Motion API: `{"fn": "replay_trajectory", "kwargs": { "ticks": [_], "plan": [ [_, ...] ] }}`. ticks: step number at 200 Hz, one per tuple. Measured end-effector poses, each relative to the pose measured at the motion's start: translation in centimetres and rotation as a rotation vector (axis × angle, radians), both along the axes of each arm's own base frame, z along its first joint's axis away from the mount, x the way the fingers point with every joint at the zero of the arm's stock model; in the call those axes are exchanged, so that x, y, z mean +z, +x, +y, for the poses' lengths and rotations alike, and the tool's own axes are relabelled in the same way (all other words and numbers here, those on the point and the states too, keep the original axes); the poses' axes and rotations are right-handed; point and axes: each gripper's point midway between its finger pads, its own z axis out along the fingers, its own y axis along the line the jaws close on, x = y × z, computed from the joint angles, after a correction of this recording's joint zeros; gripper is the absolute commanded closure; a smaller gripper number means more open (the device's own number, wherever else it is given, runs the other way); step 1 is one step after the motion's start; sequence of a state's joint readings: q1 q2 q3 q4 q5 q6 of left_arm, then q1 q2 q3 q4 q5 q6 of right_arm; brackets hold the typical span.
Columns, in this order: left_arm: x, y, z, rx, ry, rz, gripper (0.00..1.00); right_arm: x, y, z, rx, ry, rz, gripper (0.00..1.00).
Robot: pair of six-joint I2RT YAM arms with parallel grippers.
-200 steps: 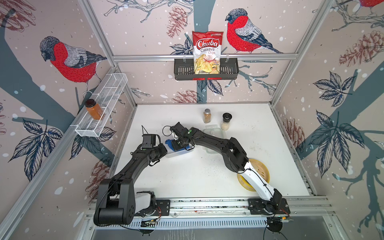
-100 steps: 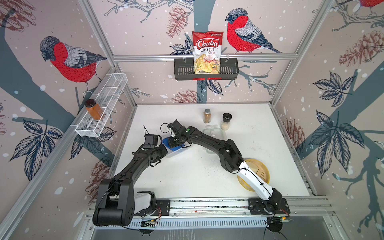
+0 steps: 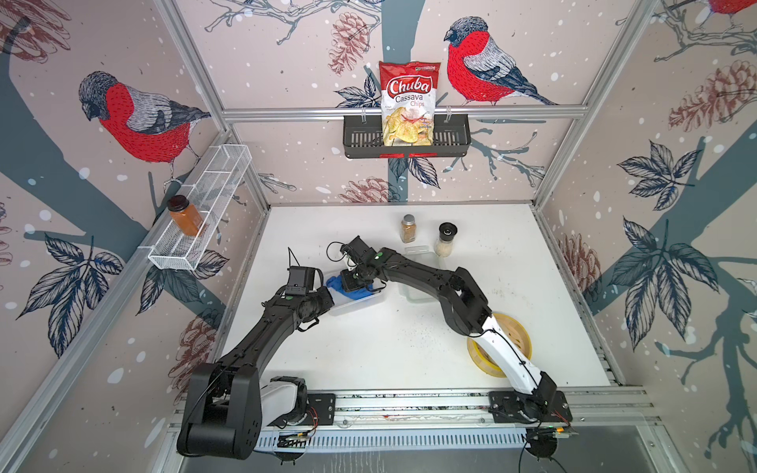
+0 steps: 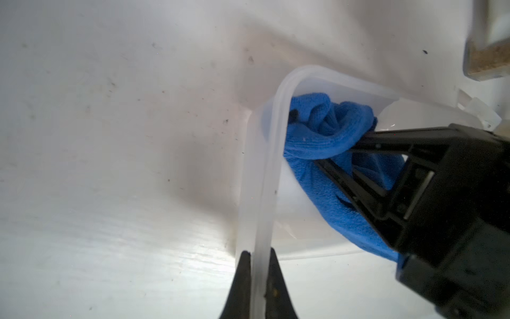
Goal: Wipe the insides of the lunch boxes
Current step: Pick up the lunch box from the center of the board.
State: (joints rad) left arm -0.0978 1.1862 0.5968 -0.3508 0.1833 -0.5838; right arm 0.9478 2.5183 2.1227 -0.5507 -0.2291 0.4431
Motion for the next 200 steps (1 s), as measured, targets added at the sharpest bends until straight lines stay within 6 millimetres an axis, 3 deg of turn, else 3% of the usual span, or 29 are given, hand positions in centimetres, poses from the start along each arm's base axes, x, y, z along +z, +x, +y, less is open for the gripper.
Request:
{"fn": "replay_trajectory", "kwargs": {
  "ticks": [17, 49, 87, 111, 124, 136, 162, 200],
  "plan": [
    [-0.1, 0.0, -0.4, -0.015, -0.011, 0.003, 1.00, 0.0, 0.4, -2.2, -0.037, -0.042, -0.018, 1.00],
    [-0.1, 0.0, -1.2, -0.044, -0.034, 0.001, 1.00, -0.3, 0.2, -4.2, -0.068, -0.077, -0.062, 1.00],
    [-0.6, -0.1, -2.0, -0.088, -0.056, 0.014, 1.00, 0.0, -1.8, -5.6, -0.042, -0.107, -0.102, 1.00],
    [-0.9, 0.0, -2.0, -0.098, -0.045, 0.025, 1.00, 0.3, -5.9, -4.5, 0.060, -0.131, -0.091, 1.00],
    [-1.0, 0.2, -2.1, -0.104, -0.036, 0.032, 1.00, 0.5, -8.5, -2.6, 0.128, -0.106, -0.051, 1.00],
    [-0.9, 0.4, -2.3, -0.124, -0.019, 0.036, 1.00, 0.5, -9.6, -0.6, 0.171, -0.080, -0.027, 1.00],
    [-1.0, 0.3, -2.7, -0.150, 0.031, 0.059, 1.00, 0.1, -9.4, 1.6, 0.196, -0.057, 0.021, 1.00],
    [-0.8, 0.9, -2.4, -0.105, 0.056, 0.034, 1.00, 0.3, -6.5, 1.6, 0.144, 0.040, 0.097, 1.00]
  ]
}}
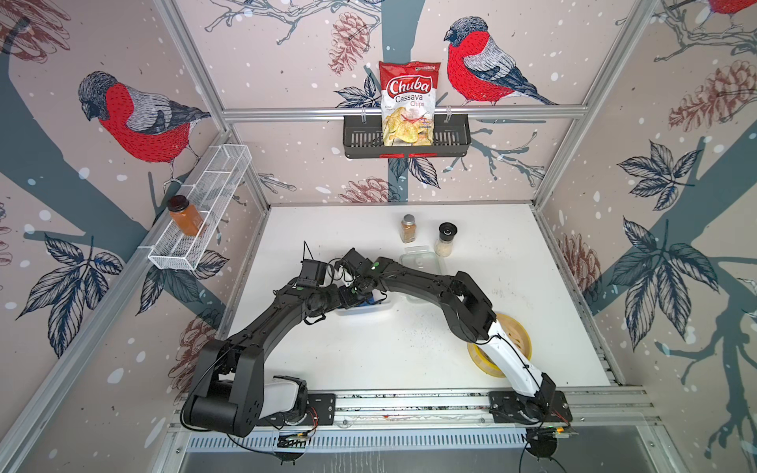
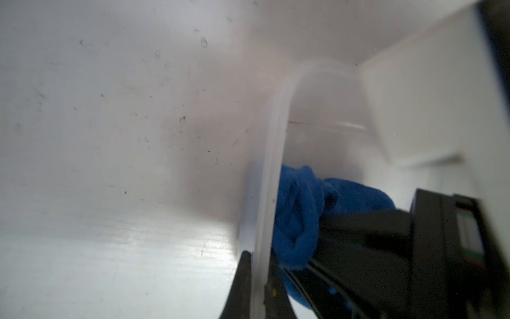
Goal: Wipe the insides of the lunch boxes
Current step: Pick up the lunch box from the center of the board.
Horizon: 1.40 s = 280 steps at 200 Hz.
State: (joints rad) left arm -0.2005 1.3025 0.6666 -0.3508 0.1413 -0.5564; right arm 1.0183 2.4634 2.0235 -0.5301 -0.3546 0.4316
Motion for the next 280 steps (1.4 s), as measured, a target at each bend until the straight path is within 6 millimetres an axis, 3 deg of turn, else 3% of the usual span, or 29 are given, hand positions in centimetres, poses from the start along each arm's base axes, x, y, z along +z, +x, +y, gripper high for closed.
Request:
{"fn": "replay_trajectory", "kwargs": {
  "ticks": [37, 54, 104, 154, 185, 207, 240, 280],
  "plan": [
    [-0.2, -0.2, -0.3, 0.017, -0.028, -0.004, 1.00, 2.2, 3.5, -1.6, -0.102, 0.069, -0.017, 1.00],
    [-0.3, -0.2, -0.3, 0.024, -0.033, 0.003, 1.00, 4.0, 4.7, -1.3, -0.133, 0.116, -0.044, 1.00],
    [-0.2, -0.1, -0.4, 0.026, -0.033, 0.011, 1.00, 8.3, 4.3, -0.4, -0.117, 0.254, -0.071, 1.00],
    [1.3, 0.5, -0.1, 0.026, -0.012, -0.008, 0.96, 12.8, 5.1, 2.2, -0.092, 0.368, -0.133, 1.00],
    [1.7, 0.5, 0.4, 0.029, 0.020, -0.016, 0.96, 13.4, 7.1, 3.9, -0.124, 0.348, -0.211, 1.00],
    [1.6, 0.4, 0.4, 0.031, 0.024, -0.009, 0.97, 11.5, 8.4, 4.9, -0.150, 0.278, -0.270, 1.00],
    [0.8, -0.7, 0.6, 0.021, 0.037, 0.037, 0.98, 6.5, 9.3, 1.4, -0.202, 0.091, -0.268, 1.00],
    [0.5, -0.5, 0.6, 0.019, 0.041, 0.034, 0.98, 6.9, 11.4, -5.8, -0.317, -0.033, -0.313, 1.00]
  ]
}}
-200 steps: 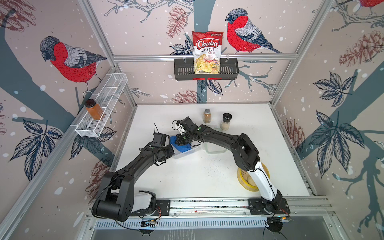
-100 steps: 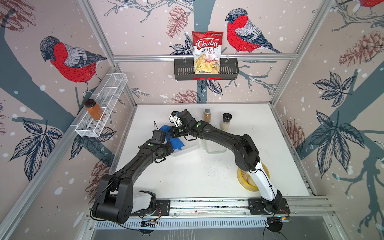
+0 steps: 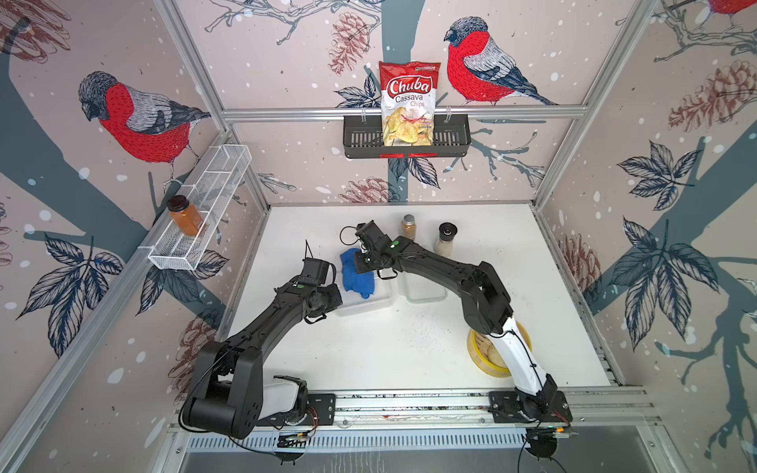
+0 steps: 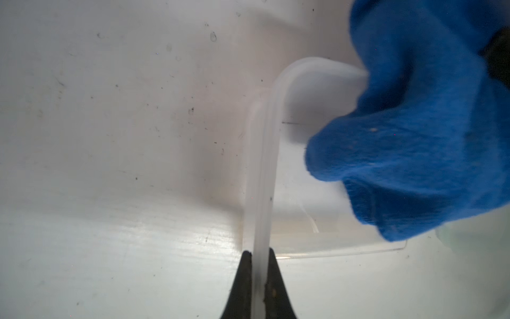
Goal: Wipe the insides of the lunch boxes
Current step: Pick up the lunch box from the center of the board.
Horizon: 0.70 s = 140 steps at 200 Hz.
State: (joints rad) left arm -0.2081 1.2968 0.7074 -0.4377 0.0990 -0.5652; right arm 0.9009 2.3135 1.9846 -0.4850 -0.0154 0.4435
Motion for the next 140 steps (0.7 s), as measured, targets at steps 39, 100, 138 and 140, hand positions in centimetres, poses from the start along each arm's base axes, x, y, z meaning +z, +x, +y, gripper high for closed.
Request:
{"fn": "replay_trajectory", "kwargs": {
  "ticks": [39, 100, 138, 140],
  "plan": [
    [-0.1, 0.2, 0.1, -0.009, 0.014, -0.008, 0.99, 0.0, 0.8, -7.2, -0.103, -0.069, 0.008, 1.00],
    [0.0, 0.5, 0.7, 0.010, 0.045, -0.015, 0.99, 2.8, -7.0, -8.1, 0.040, 0.008, 0.014, 1.00],
    [-0.2, 0.6, 0.8, 0.008, 0.051, -0.010, 0.99, -1.0, -10.3, -7.3, 0.097, -0.057, 0.071, 1.00],
    [-0.2, 0.6, 0.8, 0.008, 0.051, -0.010, 0.99, -1.1, -10.3, -7.1, 0.098, -0.056, 0.071, 1.00]
  ]
}}
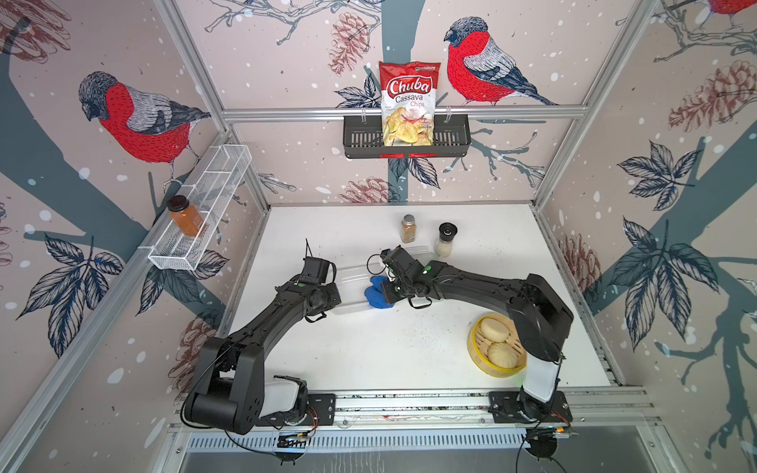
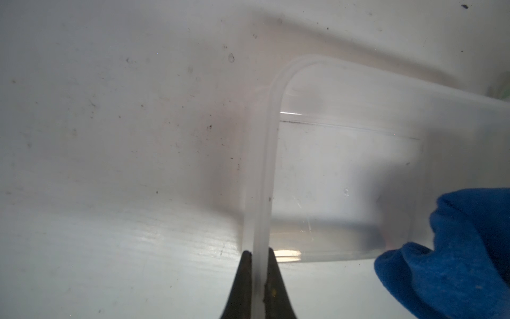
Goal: Wipe the insides of the lunch boxes
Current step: Pick up the lunch box from the center of the board.
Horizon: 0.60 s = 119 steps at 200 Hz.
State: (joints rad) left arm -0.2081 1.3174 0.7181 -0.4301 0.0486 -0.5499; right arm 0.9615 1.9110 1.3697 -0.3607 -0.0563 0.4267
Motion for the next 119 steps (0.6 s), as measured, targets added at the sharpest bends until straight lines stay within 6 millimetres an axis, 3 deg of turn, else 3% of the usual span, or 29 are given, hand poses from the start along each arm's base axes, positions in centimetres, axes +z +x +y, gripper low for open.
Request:
{"fn": "replay_trajectory", "kwargs": {
  "ticks": [25, 59, 119],
  "plan": [
    [0.0, 0.0, 0.0, 0.001, 0.002, -0.001, 0.99, -0.4, -0.3, 0.5, -0.010, 0.016, 0.004, 1.00],
    [0.0, 0.0, -0.1, -0.009, -0.002, 0.003, 0.99, 0.6, -2.2, 1.4, 0.016, 0.039, 0.010, 1.00],
    [-0.1, -0.2, -0.3, -0.015, -0.010, 0.022, 0.99, 0.8, -4.6, 11.1, 0.148, 0.169, 0.042, 1.00]
  ]
}}
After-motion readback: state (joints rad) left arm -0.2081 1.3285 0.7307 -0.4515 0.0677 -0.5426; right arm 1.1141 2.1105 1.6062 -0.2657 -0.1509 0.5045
